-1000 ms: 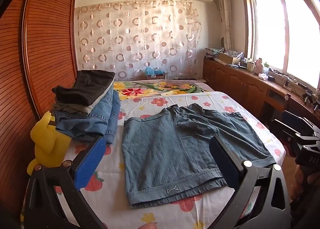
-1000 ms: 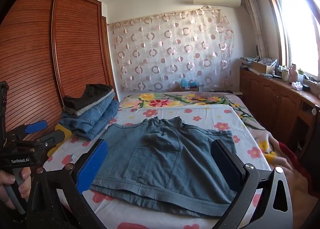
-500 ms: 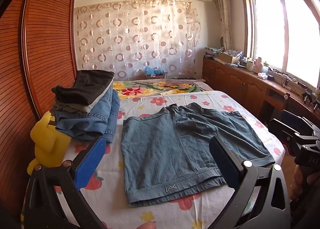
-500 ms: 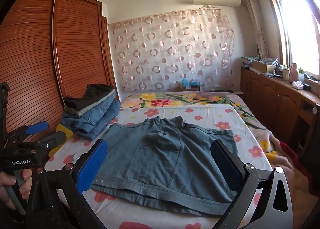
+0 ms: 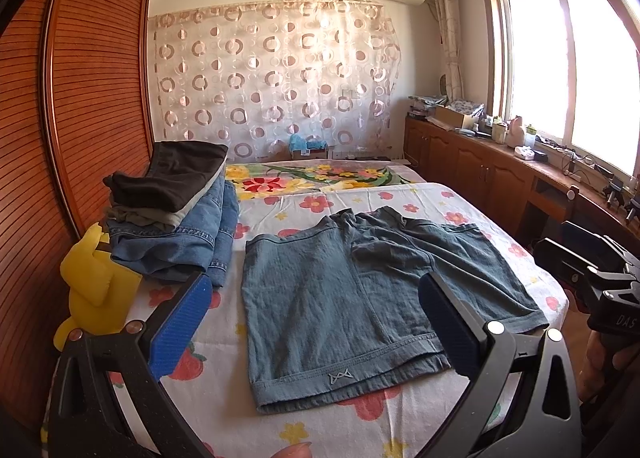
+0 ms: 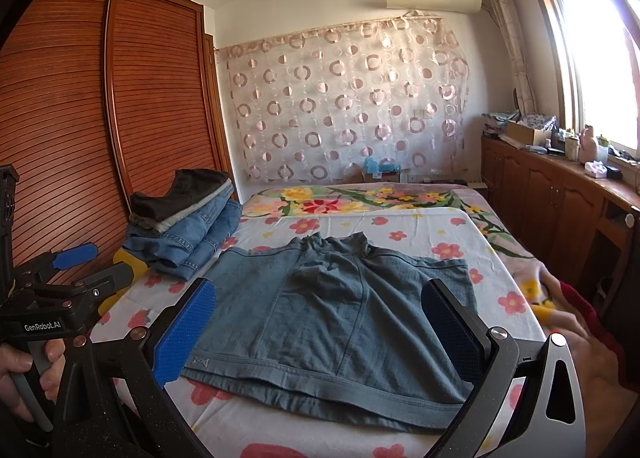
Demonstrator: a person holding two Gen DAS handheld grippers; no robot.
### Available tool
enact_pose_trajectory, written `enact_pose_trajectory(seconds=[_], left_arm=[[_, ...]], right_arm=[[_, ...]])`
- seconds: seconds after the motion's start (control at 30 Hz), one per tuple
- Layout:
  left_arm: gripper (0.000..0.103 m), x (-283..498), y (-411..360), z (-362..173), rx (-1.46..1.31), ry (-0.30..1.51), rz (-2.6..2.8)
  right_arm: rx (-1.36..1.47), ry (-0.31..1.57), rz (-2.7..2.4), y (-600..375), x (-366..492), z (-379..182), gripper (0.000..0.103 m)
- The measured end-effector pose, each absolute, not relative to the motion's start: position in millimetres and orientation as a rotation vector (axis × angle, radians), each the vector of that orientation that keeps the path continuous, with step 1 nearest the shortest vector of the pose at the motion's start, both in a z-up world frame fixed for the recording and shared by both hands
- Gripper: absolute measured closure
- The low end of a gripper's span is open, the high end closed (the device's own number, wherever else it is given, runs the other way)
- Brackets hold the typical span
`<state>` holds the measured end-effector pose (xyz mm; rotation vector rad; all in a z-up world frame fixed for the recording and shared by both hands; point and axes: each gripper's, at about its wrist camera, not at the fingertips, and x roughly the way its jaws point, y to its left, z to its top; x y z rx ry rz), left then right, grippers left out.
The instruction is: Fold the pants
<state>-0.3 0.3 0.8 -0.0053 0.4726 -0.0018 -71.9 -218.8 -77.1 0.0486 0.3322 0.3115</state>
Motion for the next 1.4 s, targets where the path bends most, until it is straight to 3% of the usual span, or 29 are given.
enact_pose_trajectory(seconds=[1.4], left_arm=[[0.000, -4.4, -0.7, 3.2, -0.006, 0.463, -0.005]], right_arm=[[0.053, 0.331, 0.314, -217.9, -72.6, -77.4, 0.001]])
